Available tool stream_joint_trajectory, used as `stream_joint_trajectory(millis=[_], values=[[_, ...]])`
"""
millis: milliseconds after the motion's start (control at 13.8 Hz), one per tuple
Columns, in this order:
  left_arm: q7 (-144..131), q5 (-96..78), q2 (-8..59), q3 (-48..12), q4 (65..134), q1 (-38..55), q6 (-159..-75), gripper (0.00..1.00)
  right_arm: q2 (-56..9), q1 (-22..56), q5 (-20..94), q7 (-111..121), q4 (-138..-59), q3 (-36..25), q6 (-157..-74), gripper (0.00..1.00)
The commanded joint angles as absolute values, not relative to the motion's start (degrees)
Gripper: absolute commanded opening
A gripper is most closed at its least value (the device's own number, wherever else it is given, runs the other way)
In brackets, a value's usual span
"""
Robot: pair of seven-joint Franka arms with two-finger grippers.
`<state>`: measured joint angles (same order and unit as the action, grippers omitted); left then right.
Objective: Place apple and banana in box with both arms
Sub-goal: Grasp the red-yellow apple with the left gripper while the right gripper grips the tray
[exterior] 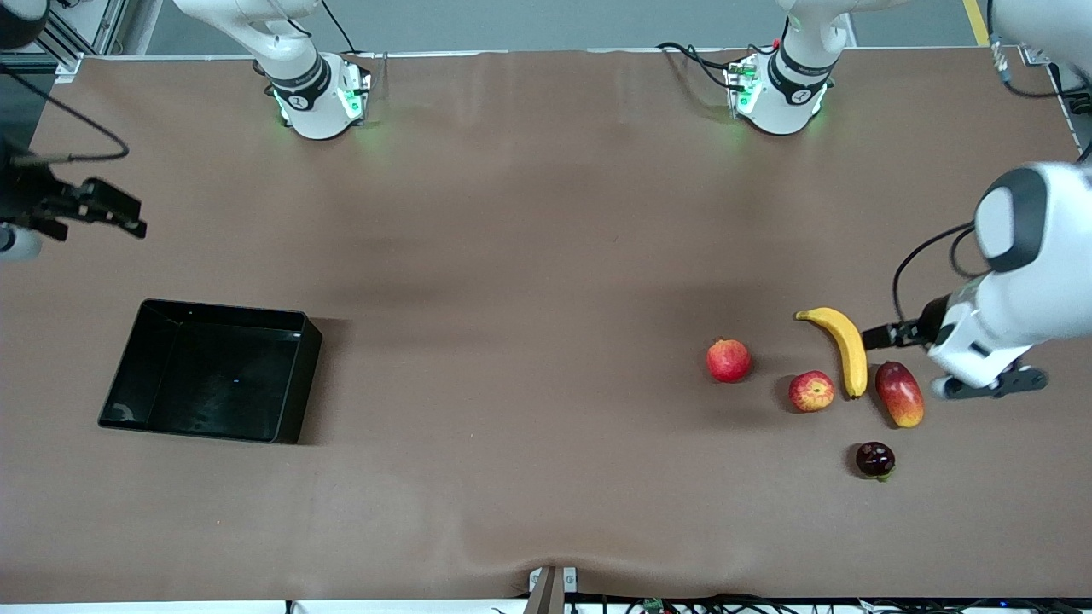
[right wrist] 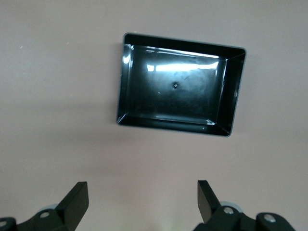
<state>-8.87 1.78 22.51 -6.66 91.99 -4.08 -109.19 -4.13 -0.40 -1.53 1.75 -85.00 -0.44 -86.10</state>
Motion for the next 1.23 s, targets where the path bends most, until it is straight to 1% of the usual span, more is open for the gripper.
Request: stream_joint_trajectory(millis=[0,290,653,798,944,1161], values=[[-9.05,1.58,26.53,-6.86,91.50,-4.48,-113.98,1.00,-7.37,-2.11,-2.46,1.85,-84.29,0.09,-88.32,1.00],[-8.97,2.37,31.37,-6.86,90.88,-4.31,-118.82,1.00,-12.47,-3.42,-2.37,1.76,-84.37,0.00,-94.73,1.00],[-8.62,2.46,35.50,-6.94,90.62,-3.52,-120.49,1.00,-18.19,-8.25,-2.29,2.46,-86.13,0.09,-99.04,1.00],[-8.35,2.46,37.26,-6.94,90.62,-3.25,-122.51,1.00,-20.29,-10.36,-2.29,4.46,-87.88,0.09,-104.38,1.00],[-8.17,2.29,38.93,-6.94,90.62,-3.25,-123.92,1.00,-22.67,-13.78,-2.29,10.43,-90.34,0.09,-111.41,1.00],[-8.87,1.85,40.43,-7.21,88.86,-2.99,-124.98,1.00,-24.43,-17.57,-2.29,16.60,-97.09,0.09,-122.30,1.00]])
